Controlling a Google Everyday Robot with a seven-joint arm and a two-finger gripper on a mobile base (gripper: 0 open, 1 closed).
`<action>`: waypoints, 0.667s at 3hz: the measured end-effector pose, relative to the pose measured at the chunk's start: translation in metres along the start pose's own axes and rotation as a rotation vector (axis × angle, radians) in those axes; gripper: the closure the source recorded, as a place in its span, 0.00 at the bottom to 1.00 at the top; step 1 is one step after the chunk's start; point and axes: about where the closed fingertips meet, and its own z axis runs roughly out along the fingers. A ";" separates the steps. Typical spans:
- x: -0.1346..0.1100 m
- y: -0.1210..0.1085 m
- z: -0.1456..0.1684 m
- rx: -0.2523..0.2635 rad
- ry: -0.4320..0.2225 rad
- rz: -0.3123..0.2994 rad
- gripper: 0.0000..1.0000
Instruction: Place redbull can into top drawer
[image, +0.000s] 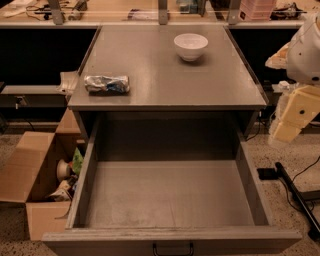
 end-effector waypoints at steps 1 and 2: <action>0.000 0.000 0.000 0.000 -0.001 -0.001 0.00; -0.034 -0.019 0.006 0.029 -0.066 -0.057 0.00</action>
Offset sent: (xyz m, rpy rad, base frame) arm 0.0417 0.0388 0.0056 0.0484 -0.0721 0.1024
